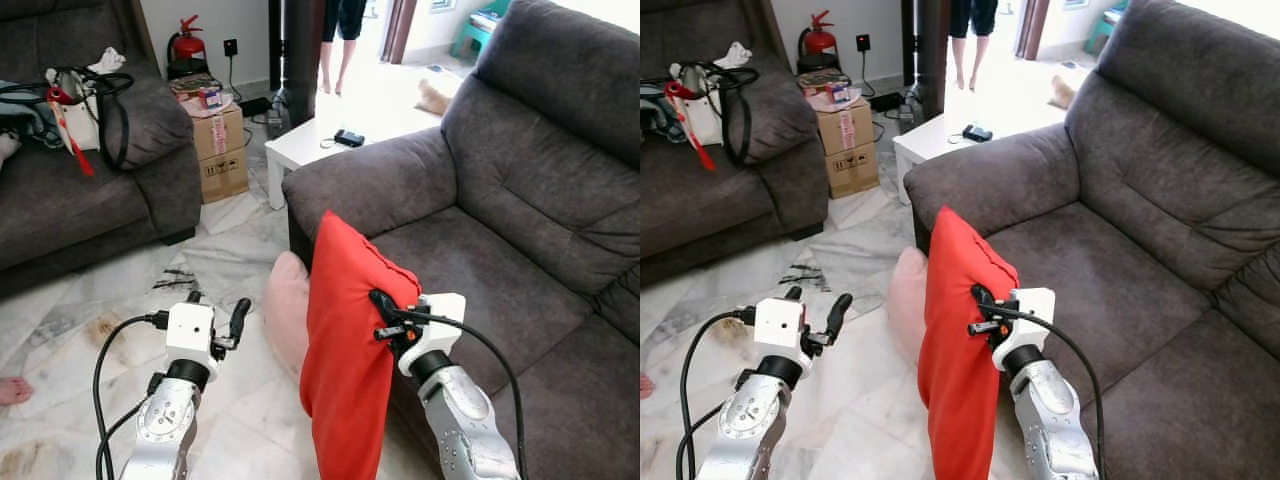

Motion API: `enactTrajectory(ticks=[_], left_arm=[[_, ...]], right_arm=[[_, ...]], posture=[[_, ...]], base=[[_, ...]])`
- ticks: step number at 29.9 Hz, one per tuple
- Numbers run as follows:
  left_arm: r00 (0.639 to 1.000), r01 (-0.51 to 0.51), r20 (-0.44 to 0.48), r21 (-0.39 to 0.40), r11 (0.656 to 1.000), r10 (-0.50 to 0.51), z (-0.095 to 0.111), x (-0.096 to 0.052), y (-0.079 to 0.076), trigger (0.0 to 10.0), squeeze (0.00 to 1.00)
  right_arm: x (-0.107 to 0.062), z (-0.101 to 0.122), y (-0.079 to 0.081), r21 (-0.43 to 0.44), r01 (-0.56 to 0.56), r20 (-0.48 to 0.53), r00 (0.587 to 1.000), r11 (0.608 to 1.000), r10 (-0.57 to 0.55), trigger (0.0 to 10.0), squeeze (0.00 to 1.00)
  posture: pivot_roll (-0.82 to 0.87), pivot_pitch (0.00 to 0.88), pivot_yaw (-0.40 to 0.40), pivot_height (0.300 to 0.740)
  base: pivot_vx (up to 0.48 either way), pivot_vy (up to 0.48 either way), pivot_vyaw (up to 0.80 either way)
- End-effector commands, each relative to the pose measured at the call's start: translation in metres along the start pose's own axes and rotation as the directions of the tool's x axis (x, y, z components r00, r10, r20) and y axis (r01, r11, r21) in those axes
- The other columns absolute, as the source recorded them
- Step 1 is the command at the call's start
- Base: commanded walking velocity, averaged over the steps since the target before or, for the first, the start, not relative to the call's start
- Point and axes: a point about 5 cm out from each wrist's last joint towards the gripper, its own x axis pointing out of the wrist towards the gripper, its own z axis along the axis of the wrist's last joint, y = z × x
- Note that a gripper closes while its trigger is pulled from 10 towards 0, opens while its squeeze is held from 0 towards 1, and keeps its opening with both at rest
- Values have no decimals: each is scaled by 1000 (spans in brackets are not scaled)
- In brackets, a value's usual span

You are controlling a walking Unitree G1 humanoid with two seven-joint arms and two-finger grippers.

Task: Move the pillow to the sofa from floor

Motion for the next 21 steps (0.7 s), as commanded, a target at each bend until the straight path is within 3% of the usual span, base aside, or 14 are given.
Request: enactTrajectory(ticks=[1, 21], left_arm=[[1000, -8, -6, -10, 1000, 8, -1, 1, 1, 10000, 0], [1000, -13, -5, -14, 1000, 12, -1, 1, 0, 10000, 0]], right_arm=[[9, 26, 7, -30, -39, 126, 991, 999, 42, 10000, 0], [11, 26, 5, -39, -36, 122, 992, 999, 40, 10000, 0]], posture=[[40, 45, -88, 740], [41, 44, -91, 740]], base=[[0, 0, -800], [0, 0, -800]])
